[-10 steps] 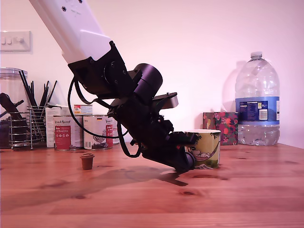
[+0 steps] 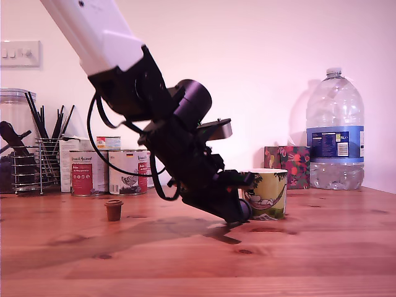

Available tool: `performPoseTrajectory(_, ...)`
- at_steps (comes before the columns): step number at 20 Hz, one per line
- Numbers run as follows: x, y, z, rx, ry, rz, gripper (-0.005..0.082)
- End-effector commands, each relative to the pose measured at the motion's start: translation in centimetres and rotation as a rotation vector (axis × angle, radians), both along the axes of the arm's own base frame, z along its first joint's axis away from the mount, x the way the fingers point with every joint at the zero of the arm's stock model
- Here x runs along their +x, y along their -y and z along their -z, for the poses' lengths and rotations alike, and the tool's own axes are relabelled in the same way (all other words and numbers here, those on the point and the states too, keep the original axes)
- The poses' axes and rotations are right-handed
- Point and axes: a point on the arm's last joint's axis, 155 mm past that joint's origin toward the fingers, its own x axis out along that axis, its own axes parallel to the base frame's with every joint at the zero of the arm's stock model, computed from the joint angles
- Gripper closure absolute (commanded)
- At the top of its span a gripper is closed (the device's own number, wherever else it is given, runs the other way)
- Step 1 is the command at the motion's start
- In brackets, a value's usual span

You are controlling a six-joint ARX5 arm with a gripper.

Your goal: Pick up the coffee capsules from the table one by one and drop them inside the nearest coffee cup

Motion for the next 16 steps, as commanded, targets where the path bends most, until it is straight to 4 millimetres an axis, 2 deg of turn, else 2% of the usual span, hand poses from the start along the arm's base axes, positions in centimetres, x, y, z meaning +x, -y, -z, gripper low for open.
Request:
performPoseTrajectory(1, 0.1, -0.3, -2.2, -0.016, 0.032, -0.004, 0.075)
performPoseTrajectory(9, 0.2, -0.4, -8.4, -0.078, 0.117, -0.017, 0.075)
performPoseTrajectory(16, 1.1, 1.3, -10.4, -0.166, 0.185, -0.022, 0.0749)
